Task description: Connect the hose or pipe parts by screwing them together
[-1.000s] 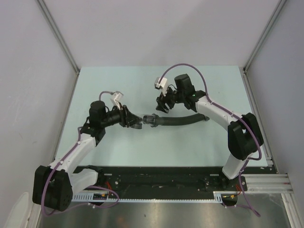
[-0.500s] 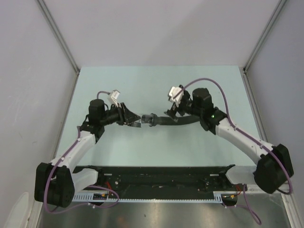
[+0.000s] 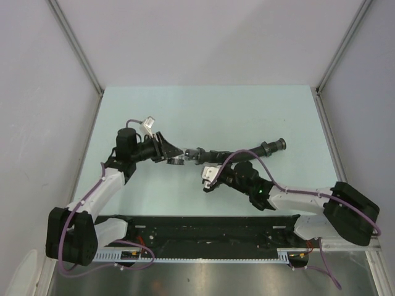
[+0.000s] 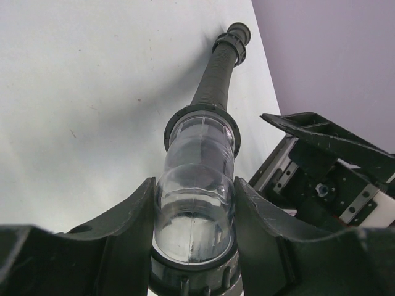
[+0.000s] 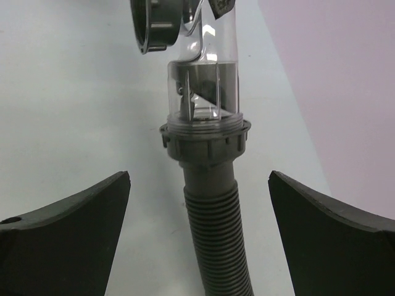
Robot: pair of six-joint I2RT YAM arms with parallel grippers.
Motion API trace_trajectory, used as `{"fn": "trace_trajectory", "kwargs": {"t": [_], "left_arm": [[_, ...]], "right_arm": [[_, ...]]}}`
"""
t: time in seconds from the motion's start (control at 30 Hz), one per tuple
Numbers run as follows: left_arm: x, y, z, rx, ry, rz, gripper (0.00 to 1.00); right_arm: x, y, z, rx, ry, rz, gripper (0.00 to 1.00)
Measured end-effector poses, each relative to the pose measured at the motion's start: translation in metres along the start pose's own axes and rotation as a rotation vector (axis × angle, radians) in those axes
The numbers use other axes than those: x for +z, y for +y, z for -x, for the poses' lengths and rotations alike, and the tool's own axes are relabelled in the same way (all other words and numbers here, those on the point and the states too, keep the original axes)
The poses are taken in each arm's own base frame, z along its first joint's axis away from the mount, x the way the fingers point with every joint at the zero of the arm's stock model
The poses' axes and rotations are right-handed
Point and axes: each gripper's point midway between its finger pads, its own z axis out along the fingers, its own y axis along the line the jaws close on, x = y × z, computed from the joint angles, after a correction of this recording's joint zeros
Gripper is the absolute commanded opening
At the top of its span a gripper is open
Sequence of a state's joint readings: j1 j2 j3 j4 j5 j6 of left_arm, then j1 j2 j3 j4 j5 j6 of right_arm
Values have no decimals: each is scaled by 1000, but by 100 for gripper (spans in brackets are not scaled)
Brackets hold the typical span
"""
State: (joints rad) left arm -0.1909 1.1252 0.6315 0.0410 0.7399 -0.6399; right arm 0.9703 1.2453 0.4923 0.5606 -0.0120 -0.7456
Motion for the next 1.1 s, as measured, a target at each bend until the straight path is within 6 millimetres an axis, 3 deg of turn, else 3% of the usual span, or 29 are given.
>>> {"fn": "trace_trajectory", "kwargs": {"t": [0.3, 0.37, 0.43, 0.63, 0.77, 0.87, 0.97, 1.03, 1.1], "left_arm": [[-1, -7, -2, -80, 15, -19, 0], [-1, -9, -1, -97, 19, -27, 0], [-1, -12, -1, -112, 27, -36, 0], [-3, -13, 3, -138, 20, -37, 0], [-2, -13, 5, -85, 9, -42, 0], [1, -21, 15, 32, -27, -76, 0], [8, -36, 21, 176, -61, -125, 0], [12, -45, 21, 272, -72, -156, 0], [17, -54, 15, 342, -63, -187, 0]], "right_arm": [[35, 4, -15, -129, 15, -125, 97], [38, 1, -18, -144, 18, -154, 76], [40, -5, -19, -155, 17, -193, 44], [45, -20, -17, -154, -9, -243, 32], [50, -26, -18, -92, -17, -119, 25], [50, -42, -15, -10, -11, 15, 20], [42, -54, -14, 83, 3, 148, 18], [34, -56, -15, 158, 21, 246, 10], [24, -54, -16, 232, 36, 336, 11]]}}
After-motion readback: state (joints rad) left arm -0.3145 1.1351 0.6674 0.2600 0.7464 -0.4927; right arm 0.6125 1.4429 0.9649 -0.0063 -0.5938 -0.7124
